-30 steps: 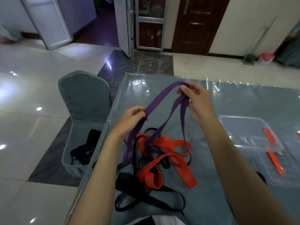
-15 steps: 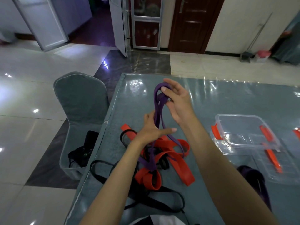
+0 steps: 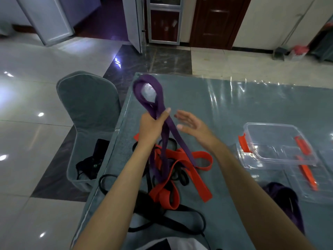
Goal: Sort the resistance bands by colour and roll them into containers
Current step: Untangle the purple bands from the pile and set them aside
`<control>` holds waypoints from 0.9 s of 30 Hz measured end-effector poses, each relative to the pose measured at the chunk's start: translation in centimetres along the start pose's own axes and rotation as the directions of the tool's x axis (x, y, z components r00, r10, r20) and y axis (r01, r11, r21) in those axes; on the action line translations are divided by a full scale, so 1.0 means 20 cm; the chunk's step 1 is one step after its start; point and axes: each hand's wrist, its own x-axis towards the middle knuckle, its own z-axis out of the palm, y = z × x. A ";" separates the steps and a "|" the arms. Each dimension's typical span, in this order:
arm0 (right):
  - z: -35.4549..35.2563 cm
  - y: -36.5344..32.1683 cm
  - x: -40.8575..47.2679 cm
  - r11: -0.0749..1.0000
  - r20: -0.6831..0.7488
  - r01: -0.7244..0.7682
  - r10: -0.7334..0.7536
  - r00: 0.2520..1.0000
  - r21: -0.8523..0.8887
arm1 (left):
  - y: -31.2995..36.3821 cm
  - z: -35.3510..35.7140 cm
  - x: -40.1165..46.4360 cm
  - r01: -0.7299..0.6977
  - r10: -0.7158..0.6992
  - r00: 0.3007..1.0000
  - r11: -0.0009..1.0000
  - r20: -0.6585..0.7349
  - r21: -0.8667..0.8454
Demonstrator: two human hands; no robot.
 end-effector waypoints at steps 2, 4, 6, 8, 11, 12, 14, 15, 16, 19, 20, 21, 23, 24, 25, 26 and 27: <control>0.04 0.12 0.02 0.997 0.130 -0.042 0.050 0.990 -0.068 | 0.05 -0.01 0.02 0.007 -0.007 1.000 0.998 0.003 -0.056; 0.09 0.21 0.04 0.994 0.226 -0.064 0.083 0.971 -0.093 | 0.10 -0.03 0.05 0.004 -0.004 1.000 0.995 0.008 -0.099; 0.13 0.26 0.07 0.989 0.271 -0.110 0.134 0.953 -0.099 | 0.12 -0.04 0.06 0.008 -0.006 0.999 0.996 0.031 -0.090; 0.15 0.27 0.10 0.984 0.293 -0.145 0.170 0.941 -0.105 | 0.12 -0.07 0.08 0.021 -0.015 0.997 0.997 0.071 -0.079; 0.16 0.27 0.16 0.984 0.284 -0.150 0.173 0.943 -0.100 | 0.12 -0.11 0.12 0.027 -0.020 0.989 0.999 0.148 -0.045; 0.16 0.27 0.18 0.983 0.274 -0.152 0.174 0.946 -0.101 | 0.12 -0.12 0.14 0.026 -0.022 0.987 0.999 0.161 -0.020; 0.14 0.27 0.23 0.984 0.224 -0.130 0.155 0.962 -0.123 | 0.11 -0.15 0.18 0.047 -0.048 0.987 0.999 0.155 0.014; 0.13 0.27 0.25 0.987 0.199 -0.109 0.131 0.971 -0.120 | 0.10 -0.16 0.20 0.064 -0.065 0.988 0.998 0.139 0.015; 0.11 0.27 0.26 0.990 0.175 -0.094 0.112 0.978 -0.107 | 0.09 -0.17 0.22 0.085 -0.085 0.989 0.996 0.119 0.007; 0.08 0.27 0.30 0.991 0.093 -0.052 0.063 0.994 -0.120 | 0.03 -0.21 0.28 0.144 -0.142 0.988 0.989 0.052 -0.044; 0.08 0.26 0.31 0.991 0.074 -0.032 0.042 0.996 -0.134 | 0.01 -0.22 0.29 0.174 -0.172 0.985 0.982 0.027 -0.073; 0.08 0.26 0.32 0.991 0.057 -0.013 0.021 0.998 -0.130 | -0.02 -0.23 0.31 0.208 -0.208 0.978 0.973 0.010 -0.102; 0.08 0.27 0.33 0.997 0.035 0.006 -0.003 0.999 -0.082 | -0.09 -0.24 0.32 0.278 -0.281 0.960 0.947 0.003 -0.163; 0.08 0.27 0.34 0.998 0.025 0.007 -0.006 1.000 -0.063 | -0.12 -0.23 0.32 0.313 -0.315 0.949 0.935 0.016 -0.166; 0.09 0.27 0.34 0.999 0.023 0.009 -0.008 1.000 -0.042 | -0.15 -0.23 0.32 0.351 -0.350 0.936 0.925 0.037 -0.145; 0.09 0.27 0.34 1.000 0.034 0.008 -0.008 0.999 -0.009 | -0.17 -0.22 0.31 0.399 -0.393 0.917 0.909 0.066 -0.125; 0.10 0.26 0.34 0.999 0.058 0.002 -0.005 0.998 0.038 | -0.19 -0.20 0.29 0.442 -0.434 0.896 0.891 0.091 -0.102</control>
